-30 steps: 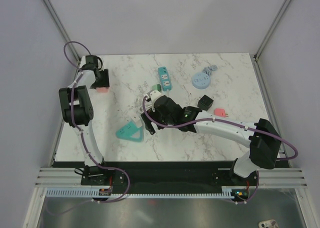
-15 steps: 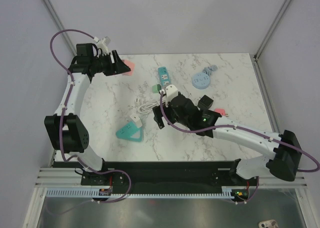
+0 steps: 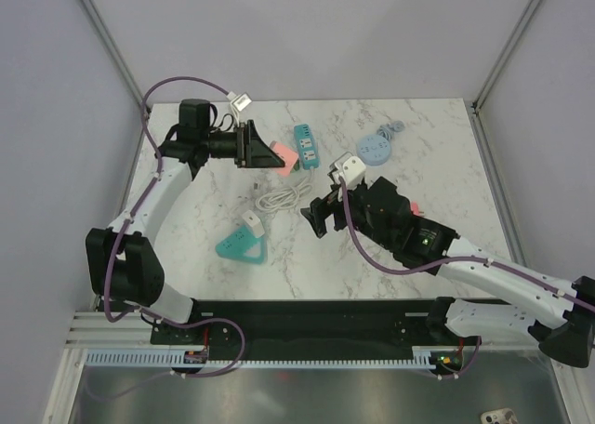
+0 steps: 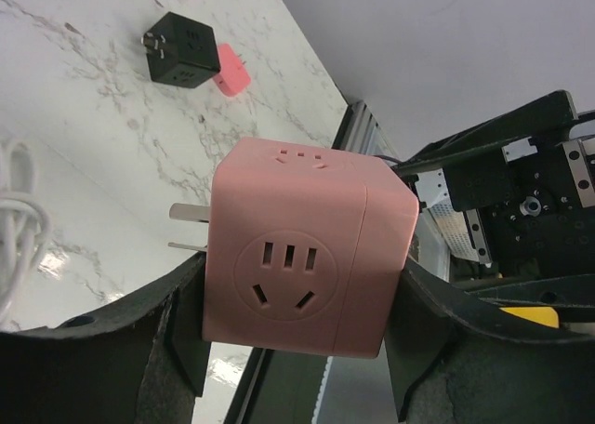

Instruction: Insert the plug

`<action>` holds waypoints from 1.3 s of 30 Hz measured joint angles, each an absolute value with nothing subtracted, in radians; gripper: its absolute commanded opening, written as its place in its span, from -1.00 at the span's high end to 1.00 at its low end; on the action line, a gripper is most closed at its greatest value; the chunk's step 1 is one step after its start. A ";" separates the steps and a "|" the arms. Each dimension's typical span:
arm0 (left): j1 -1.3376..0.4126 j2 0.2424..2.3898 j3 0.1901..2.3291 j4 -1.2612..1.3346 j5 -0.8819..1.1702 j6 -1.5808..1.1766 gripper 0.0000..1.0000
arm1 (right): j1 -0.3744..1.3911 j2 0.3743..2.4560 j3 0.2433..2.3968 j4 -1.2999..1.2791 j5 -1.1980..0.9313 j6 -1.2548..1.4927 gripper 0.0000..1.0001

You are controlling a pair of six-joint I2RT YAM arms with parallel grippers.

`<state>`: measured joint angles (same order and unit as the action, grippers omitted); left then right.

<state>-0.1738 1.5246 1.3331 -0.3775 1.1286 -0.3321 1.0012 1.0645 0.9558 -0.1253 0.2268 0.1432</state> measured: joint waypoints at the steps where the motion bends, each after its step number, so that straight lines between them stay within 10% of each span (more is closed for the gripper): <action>1: -0.179 1.522 1.325 -0.376 1.129 -0.346 0.96 | 1.001 1.058 0.956 -0.131 0.233 0.125 -0.96; 31: -0.229 1.336 1.034 -0.343 1.139 -0.519 0.96 | 1.011 1.393 1.209 -0.151 0.083 -0.158 -0.83; 36: -0.230 1.328 1.028 -0.344 1.151 -0.519 0.93 | 1.031 1.414 1.213 -0.152 0.091 -0.192 -0.47; 37: -0.230 1.326 1.027 -0.348 1.151 -0.519 0.68 | 1.033 1.417 1.213 -0.151 0.100 -0.201 0.06; 39: -0.229 1.321 1.027 -0.360 1.146 -0.522 0.36 | 1.036 1.417 1.213 -0.150 0.110 -0.216 0.48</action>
<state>-0.2295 1.3212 1.0271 -0.3595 1.1458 -0.5217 1.0359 1.4174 1.2125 -0.1497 0.1104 -0.2161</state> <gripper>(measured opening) 0.693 0.597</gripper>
